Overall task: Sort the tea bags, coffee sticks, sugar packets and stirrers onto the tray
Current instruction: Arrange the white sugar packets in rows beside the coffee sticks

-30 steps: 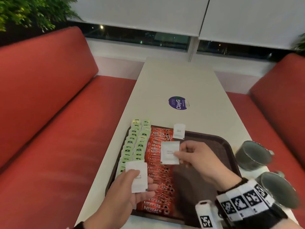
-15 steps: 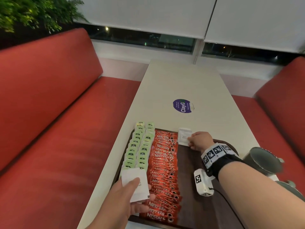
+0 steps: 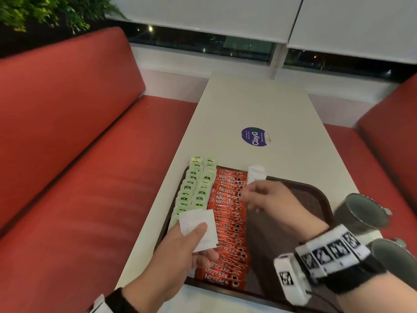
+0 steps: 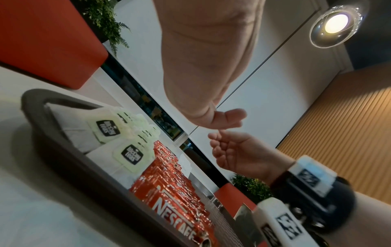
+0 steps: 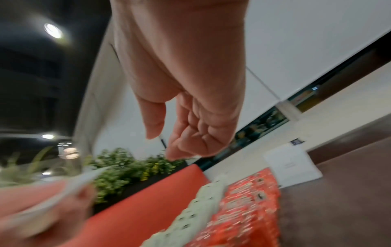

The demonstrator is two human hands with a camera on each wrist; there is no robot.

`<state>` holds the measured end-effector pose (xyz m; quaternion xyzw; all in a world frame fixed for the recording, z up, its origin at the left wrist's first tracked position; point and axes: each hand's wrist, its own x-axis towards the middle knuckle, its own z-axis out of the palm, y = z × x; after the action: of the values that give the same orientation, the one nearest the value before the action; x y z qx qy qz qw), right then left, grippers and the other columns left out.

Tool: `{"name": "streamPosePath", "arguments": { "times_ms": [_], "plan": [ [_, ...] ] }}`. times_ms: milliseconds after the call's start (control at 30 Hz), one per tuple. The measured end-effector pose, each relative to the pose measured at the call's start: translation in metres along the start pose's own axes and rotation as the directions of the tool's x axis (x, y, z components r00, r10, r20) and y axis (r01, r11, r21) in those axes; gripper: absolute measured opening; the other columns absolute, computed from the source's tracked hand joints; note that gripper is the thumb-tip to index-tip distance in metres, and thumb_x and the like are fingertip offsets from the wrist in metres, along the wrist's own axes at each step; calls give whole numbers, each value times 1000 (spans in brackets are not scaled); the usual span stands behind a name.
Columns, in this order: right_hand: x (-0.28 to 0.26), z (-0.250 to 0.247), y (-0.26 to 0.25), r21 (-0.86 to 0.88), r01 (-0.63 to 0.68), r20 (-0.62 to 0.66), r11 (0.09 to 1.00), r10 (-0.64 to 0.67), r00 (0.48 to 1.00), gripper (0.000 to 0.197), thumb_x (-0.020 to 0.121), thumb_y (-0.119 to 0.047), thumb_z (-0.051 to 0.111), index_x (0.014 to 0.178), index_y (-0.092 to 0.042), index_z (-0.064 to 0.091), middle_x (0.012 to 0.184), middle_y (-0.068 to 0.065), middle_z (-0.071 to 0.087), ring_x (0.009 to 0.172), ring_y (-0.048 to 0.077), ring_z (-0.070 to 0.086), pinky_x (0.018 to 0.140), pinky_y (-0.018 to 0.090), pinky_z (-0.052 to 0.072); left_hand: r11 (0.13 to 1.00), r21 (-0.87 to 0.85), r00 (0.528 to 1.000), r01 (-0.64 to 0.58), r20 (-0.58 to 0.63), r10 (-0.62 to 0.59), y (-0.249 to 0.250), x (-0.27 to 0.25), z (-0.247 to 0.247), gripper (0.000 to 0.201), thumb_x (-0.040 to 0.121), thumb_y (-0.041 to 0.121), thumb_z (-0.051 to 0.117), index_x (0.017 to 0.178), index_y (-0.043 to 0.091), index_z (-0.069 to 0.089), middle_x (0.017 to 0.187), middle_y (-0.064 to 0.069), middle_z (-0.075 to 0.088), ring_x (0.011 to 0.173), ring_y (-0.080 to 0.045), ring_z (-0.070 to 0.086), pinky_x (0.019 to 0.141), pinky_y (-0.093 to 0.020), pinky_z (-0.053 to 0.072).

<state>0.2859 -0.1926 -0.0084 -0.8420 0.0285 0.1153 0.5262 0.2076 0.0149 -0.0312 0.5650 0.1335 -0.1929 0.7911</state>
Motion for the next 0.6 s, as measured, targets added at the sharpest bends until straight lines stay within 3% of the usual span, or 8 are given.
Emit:
{"name": "streamPosePath", "arguments": {
  "times_ms": [100,233,433,600],
  "plan": [
    [-40,21,-7,-24,28,188,999,-23,982,6,82,-27,73,80,-22,73,72,0,71,63,6,61,62,20,46,1000,-1,999,-4,34,4,0,0,9,18,95,17,52,112,19,57,79,-13,66,56,-23,60,44,-27,47],
    [-54,34,-2,25,47,132,999,-50,990,16,82,-20,74,68,-21,67,56,-11,59,52,-1,49,56,15,39,1000,10,997,0,77,-1,-3,-1,20,21,95,15,52,116,14,56,74,-11,67,54,-23,59,42,-26,47],
    [-60,33,-1,122,15,139,992,-32,990,20,84,-12,71,66,-16,62,50,-12,56,46,-2,46,51,10,37,999,37,994,7,106,-11,-3,-3,24,20,95,18,52,115,18,57,79,-11,68,59,-24,61,47,-28,49],
    [-54,24,2,264,-64,118,962,33,992,17,85,-7,68,69,-10,63,54,-2,57,49,9,47,48,17,37,997,-52,996,57,75,-53,-1,0,21,25,99,26,43,115,12,56,81,-16,68,56,-27,60,43,-29,48]
  ]
}}
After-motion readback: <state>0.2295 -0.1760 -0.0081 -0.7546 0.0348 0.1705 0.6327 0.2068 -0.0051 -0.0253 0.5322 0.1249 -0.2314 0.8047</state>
